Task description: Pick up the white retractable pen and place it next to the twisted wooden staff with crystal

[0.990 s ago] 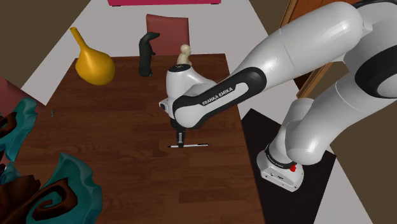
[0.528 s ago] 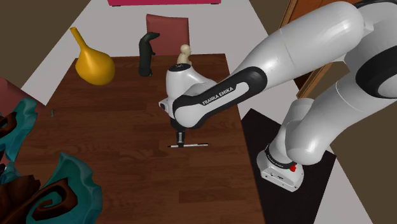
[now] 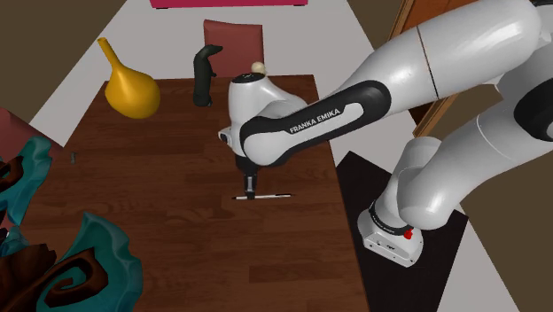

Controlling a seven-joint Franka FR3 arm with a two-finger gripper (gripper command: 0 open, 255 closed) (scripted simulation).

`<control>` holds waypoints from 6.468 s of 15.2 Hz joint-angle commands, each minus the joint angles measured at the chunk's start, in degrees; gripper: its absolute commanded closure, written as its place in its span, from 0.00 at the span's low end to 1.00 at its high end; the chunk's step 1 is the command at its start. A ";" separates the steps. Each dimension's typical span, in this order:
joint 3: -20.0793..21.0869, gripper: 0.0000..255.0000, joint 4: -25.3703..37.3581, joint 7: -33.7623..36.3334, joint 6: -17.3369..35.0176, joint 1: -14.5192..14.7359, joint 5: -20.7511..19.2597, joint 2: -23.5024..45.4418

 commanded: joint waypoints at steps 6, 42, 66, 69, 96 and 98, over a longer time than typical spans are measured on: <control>-0.49 1.00 3.00 1.56 -5.66 -0.34 -1.06 -2.76; 1.27 1.00 27.69 13.17 -27.73 0.40 -3.57 -2.55; 7.00 1.00 20.92 16.36 -11.41 3.02 -3.02 5.39; 7.20 1.00 19.23 15.84 -9.16 3.12 -2.83 6.00; 8.56 1.00 9.86 12.12 8.15 3.94 -1.67 14.39; 8.56 1.00 9.86 12.12 8.15 3.94 -1.67 14.39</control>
